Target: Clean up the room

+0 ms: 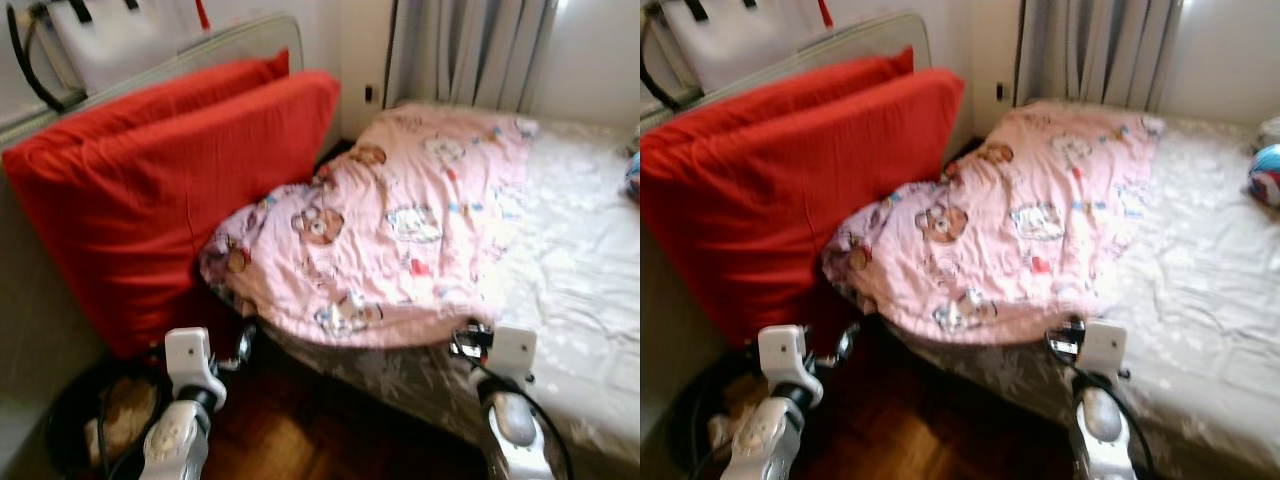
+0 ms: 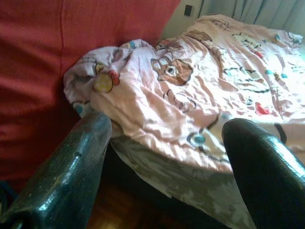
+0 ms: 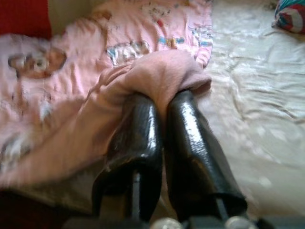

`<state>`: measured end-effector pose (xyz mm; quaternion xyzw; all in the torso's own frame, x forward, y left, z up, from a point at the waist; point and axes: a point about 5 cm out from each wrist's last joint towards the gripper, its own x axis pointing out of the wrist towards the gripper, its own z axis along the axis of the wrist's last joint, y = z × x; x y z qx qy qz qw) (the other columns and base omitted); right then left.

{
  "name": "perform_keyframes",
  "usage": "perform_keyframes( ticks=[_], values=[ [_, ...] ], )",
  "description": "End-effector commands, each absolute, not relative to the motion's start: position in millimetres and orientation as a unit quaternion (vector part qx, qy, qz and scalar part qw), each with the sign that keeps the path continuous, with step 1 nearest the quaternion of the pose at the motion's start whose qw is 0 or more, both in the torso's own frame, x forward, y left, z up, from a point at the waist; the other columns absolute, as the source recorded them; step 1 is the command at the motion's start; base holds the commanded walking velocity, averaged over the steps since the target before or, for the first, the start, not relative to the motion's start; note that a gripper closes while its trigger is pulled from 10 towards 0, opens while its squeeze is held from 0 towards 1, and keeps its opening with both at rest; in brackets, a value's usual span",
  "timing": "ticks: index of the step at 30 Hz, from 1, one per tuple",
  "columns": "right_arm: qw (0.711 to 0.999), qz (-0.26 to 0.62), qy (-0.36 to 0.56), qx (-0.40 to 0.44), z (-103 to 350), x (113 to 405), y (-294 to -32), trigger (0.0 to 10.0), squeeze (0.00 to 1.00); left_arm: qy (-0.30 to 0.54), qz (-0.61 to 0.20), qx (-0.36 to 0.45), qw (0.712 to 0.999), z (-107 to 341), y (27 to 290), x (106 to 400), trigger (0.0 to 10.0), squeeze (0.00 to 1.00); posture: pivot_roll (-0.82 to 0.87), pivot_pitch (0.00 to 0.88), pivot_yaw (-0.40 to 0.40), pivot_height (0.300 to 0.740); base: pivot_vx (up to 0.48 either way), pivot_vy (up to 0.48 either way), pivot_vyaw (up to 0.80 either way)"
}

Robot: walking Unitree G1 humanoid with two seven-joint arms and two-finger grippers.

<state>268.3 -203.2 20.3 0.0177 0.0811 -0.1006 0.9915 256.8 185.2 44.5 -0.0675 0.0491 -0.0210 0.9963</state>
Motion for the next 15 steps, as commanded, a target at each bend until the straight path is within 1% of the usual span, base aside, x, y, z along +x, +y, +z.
perform_keyframes(
  ticks=[1, 8, 10, 12, 15],
  values=[
    [0.992, -0.103, 0.077, 0.016, 24, 273, -202, 10.0, 0.0, 0.053, -0.017, -0.058, 0.997, 44, 189, 256, 10.0, 0.0, -0.02, 0.036, 0.032, 0.74, 0.0, 0.0, 0.0],
    [0.989, -0.11, 0.101, 0.018, 18, 271, -204, 10.0, 0.0, 0.058, -0.017, -0.056, 0.997, 42, 189, 256, 10.0, 0.0, -0.02, 0.037, 0.031, 0.74, 0.0, 0.0, 0.0],
    [0.985, -0.112, 0.127, 0.011, 12, 270, -203, 10.0, 0.0, 0.06, -0.019, -0.056, 0.996, 41, 188, 255, 10.0, 0.0, -0.02, 0.036, 0.031, 0.74, 0.0, 0.0, 0.0],
    [0.985, -0.112, 0.128, 0.012, 12, 270, -203, 10.0, 0.0, 0.06, -0.019, -0.056, 0.996, 41, 188, 255, 10.0, 0.0, -0.02, 0.035, 0.031, 0.74, 0.0, 0.0, 0.0],
    [0.98, -0.118, 0.16, 0.013, 3, 267, -204, 10.0, 0.0, 0.062, -0.021, -0.055, 0.996, 41, 187, 256, 10.0, 0.0, -0.02, 0.035, 0.031, 0.74, 0.0, 0.0, 0.0]
  ],
)
